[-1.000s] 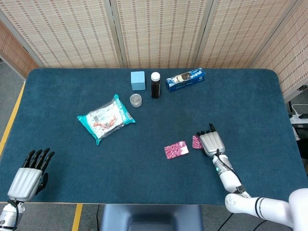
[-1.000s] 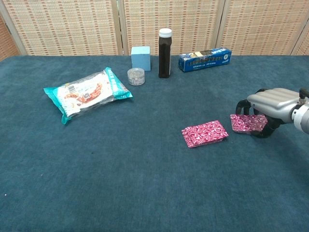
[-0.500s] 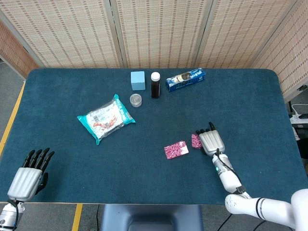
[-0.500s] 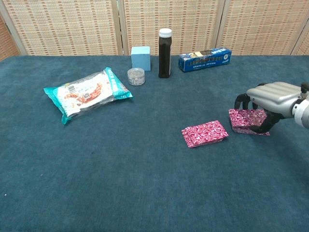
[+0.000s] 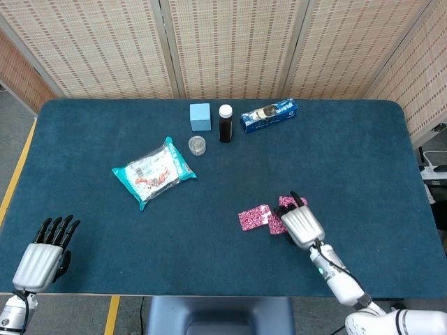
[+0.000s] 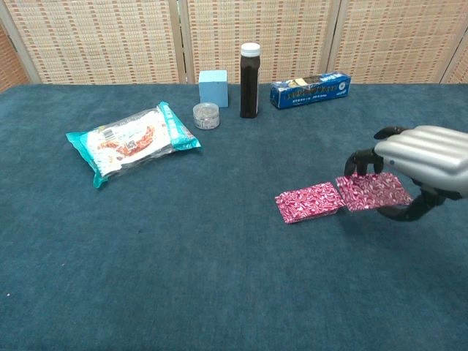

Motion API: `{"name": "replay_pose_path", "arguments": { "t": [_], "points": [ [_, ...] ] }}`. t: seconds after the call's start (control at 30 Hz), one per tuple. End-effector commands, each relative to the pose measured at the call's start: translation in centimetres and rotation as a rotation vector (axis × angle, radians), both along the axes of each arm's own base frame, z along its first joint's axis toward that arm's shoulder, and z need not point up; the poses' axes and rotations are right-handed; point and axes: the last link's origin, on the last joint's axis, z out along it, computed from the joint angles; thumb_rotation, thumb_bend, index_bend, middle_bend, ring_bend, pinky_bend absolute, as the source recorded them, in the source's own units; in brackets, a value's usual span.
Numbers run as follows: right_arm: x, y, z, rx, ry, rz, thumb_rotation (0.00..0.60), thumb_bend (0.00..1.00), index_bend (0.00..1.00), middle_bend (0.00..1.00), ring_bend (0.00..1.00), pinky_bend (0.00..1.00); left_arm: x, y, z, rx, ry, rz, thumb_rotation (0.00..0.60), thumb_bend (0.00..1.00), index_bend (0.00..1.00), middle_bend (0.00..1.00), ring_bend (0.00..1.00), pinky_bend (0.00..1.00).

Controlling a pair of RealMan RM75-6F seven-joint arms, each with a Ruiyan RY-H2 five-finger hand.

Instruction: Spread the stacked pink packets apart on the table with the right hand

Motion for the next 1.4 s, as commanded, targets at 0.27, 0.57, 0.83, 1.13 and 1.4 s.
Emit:
{"name": "replay_pose_path", "arguments": {
  "t": [0.27,0.57,0.83,1.13,1.4],
  "points": [
    [-1.8,4.0,-2.7,0.091,0.056,0.072,0.6,0.32,0.76,0.67,0.47,0.07,0.0,-0.1,0.1,0.003,-0.004,-0.003,0.6,0.65,0.0,0.0,0.0,0.05],
    [-1.8,4.2,-3.5,0.11,0.118,0.057,0.6,0.32,0.27,0.37,0.27,0.0,0.0,-0.1,0.7,0.017,-0.018,0.002,0.6,0.65,0.0,0.0,0.0,0.05],
    [-1.6,4.6,-1.9,0.093,0.13,0.061,0.6,0.32,0.08,0.24,0.18,0.0,0.0,0.0,1.0,0.029,-0.023,0.001,0.6,0.65,0.0,0.0,0.0,0.05],
    [-2.1,6.3,3.9,-0.058,-0.058,0.013,0.6,0.32,0.03,0.21,0.15,0.0,0.1,-0.2,1.2,0.036,-0.025,0.0,0.6,0.65,0.0,0.0,0.0,0.05],
    [-7.3,9.7,9.3,-0.36,-0.239,-0.097,0.6,0.32,0.0,0.1,0.03,0.0,0.3,0.0,1.3,0.056,-0.035,-0.023,0.6,0.65,0.0,0.0,0.0,0.05]
  ]
}}
